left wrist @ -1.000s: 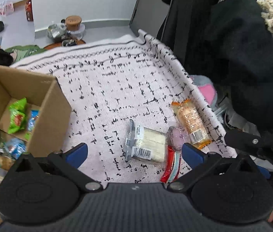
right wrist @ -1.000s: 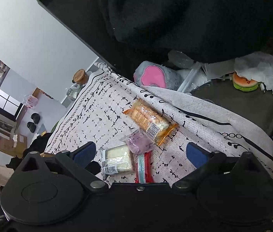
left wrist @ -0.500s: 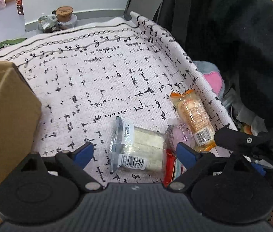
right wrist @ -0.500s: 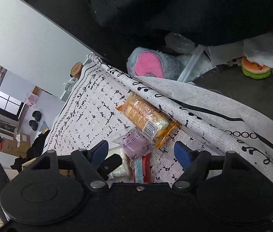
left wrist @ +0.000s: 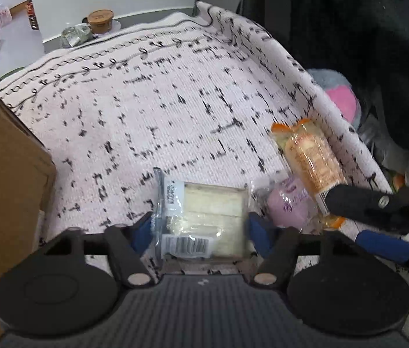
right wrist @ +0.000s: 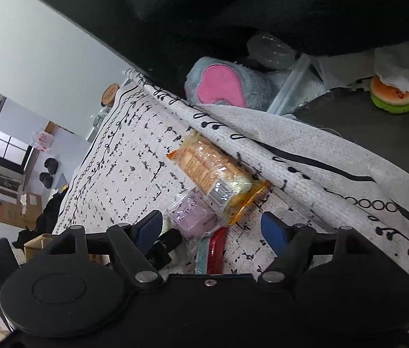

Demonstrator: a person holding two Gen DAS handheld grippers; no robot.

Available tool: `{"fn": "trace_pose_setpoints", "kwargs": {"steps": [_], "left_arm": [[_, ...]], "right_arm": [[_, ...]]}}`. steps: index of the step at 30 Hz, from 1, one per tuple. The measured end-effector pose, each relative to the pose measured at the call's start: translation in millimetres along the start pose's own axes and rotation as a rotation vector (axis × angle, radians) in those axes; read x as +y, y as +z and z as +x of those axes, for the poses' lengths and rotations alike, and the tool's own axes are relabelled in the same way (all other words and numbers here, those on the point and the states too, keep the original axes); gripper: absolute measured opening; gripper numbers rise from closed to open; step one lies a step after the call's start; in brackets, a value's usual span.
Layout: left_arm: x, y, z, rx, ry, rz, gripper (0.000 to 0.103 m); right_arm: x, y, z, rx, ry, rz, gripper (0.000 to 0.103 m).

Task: Organize snacks
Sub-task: 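Grasp the white bread pack with the left tool while the right tool approaches the orange cracker pack, then grasp the pink round snack with the right tool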

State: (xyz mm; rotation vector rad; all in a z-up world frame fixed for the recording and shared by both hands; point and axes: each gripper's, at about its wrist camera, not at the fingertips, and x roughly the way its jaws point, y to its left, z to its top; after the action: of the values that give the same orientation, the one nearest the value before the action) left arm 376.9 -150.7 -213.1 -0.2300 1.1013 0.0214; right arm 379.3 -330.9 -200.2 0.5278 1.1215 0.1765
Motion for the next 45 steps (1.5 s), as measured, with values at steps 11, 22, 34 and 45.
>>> {"fn": "trace_pose_setpoints", "kwargs": {"steps": [11, 22, 34, 45], "left_arm": [[32.7, 10.0, -16.8, -0.001, 0.007, -0.072, 0.055], [52.9, 8.2, -30.3, -0.012, -0.001, -0.091, 0.055], [58.6, -7.7, -43.1, -0.004, -0.012, -0.109, 0.055], [63.6, -14.6, -70.6, -0.029, -0.030, -0.112, 0.055]], "right_arm": [[33.9, 1.7, 26.7, 0.021, -0.011, -0.082, 0.073], [44.9, -9.0, 39.9, 0.070, -0.085, -0.182, 0.069], [41.8, -14.1, 37.1, 0.112, -0.071, -0.205, 0.033], [36.5, -11.9, -11.8, 0.014, 0.038, -0.141, 0.030]]}}
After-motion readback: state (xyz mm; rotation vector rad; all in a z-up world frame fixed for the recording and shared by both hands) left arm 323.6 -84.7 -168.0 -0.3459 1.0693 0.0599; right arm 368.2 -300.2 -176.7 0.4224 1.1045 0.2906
